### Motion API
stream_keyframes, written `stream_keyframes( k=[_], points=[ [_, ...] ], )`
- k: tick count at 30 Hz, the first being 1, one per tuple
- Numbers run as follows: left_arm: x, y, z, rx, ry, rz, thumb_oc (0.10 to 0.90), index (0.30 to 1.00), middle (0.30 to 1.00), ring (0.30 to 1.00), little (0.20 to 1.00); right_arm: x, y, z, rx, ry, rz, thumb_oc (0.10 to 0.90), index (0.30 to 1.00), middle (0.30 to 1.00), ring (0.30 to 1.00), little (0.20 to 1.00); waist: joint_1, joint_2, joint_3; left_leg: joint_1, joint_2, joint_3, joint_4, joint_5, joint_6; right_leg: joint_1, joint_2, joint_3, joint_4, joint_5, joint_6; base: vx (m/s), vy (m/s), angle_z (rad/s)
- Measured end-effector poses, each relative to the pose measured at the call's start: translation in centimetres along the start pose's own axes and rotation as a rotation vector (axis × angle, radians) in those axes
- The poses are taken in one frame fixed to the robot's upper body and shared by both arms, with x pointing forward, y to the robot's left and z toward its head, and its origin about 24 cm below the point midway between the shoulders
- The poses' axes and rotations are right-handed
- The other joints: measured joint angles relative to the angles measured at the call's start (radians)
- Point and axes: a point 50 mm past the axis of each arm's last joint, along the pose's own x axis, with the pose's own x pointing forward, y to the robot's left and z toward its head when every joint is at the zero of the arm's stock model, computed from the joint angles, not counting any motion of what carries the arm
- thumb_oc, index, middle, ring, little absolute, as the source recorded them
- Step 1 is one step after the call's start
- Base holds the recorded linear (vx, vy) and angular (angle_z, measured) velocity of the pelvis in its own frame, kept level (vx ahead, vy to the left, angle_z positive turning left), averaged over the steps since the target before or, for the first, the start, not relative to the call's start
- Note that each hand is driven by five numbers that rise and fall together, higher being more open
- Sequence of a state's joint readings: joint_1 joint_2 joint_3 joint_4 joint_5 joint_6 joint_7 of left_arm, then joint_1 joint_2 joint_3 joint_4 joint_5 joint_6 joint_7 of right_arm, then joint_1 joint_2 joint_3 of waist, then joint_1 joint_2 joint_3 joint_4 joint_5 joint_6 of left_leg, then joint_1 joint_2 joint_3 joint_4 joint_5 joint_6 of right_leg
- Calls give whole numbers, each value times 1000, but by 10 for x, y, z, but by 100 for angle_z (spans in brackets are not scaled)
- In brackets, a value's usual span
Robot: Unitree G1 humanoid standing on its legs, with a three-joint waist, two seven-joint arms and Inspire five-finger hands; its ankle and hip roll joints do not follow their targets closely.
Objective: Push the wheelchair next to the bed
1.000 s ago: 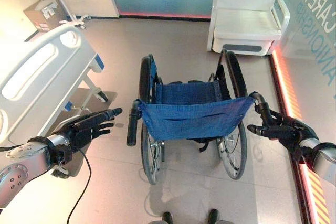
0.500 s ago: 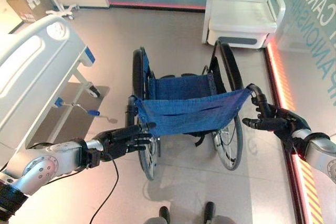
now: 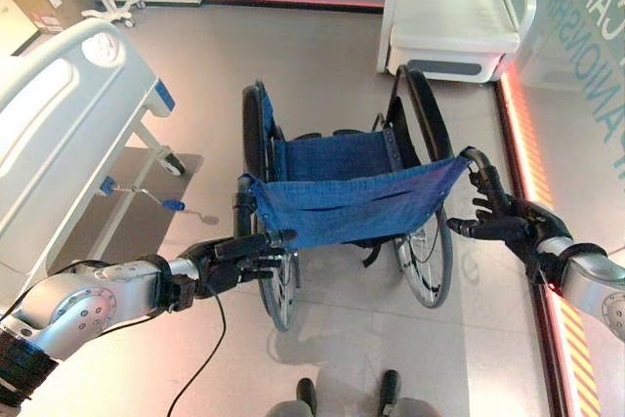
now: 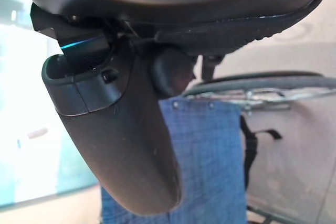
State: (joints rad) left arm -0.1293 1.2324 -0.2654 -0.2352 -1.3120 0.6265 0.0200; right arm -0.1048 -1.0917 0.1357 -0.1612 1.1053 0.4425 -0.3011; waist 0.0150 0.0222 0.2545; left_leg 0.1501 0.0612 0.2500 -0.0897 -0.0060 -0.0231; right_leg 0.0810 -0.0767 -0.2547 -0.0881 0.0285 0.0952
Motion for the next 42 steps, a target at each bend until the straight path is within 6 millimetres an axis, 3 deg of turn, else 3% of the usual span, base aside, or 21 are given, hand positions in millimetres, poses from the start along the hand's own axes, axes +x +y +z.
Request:
stream_keyframes(
  k=[12,13,14,15,24,36,42],
  points=[
    [-2,8,18,-42,-103,64,800,900,900,900,900,8,-1,9,0,-16,5,800,900,900,900,900,-1,1,6,2,0,-1,0,0,0,0,0,0,0,1,0,-2,0,-1],
    [-1,8,18,-53,-105,62,604,606,606,606,606,9,-2,10,1,-16,5,800,900,900,900,900,0,1,6,2,0,-1,0,0,0,0,0,0,0,1,0,0,0,0],
    [-1,8,19,-66,-108,59,467,401,401,401,401,10,-3,11,3,-19,4,800,900,900,900,900,0,0,6,2,0,0,0,0,0,0,0,0,0,1,0,0,0,0],
    [-1,9,20,-81,-110,56,400,300,300,300,300,11,-4,13,5,-23,5,800,900,900,900,900,0,0,7,1,0,0,0,0,0,-1,0,0,0,1,0,0,0,0],
    [0,13,27,-114,-136,68,400,300,300,300,300,14,-6,28,10,-67,-2,800,900,900,900,900,0,-4,34,0,-2,1,0,0,0,-3,1,0,0,2,-1,0,0,0],
    [11,1,37,-86,-140,-5,400,300,300,300,300,21,-6,33,-30,-75,-25,800,900,900,900,900,2,-5,35,-7,-6,2,0,0,0,-9,0,3,0,2,-1,-2,-1,0],
    [10,-1,43,-83,-153,-9,400,300,300,300,300,25,-4,47,-104,-108,-61,800,900,900,900,900,4,-11,48,-7,-7,1,0,0,0,-9,-1,2,0,3,-1,0,0,0]
  ],
)
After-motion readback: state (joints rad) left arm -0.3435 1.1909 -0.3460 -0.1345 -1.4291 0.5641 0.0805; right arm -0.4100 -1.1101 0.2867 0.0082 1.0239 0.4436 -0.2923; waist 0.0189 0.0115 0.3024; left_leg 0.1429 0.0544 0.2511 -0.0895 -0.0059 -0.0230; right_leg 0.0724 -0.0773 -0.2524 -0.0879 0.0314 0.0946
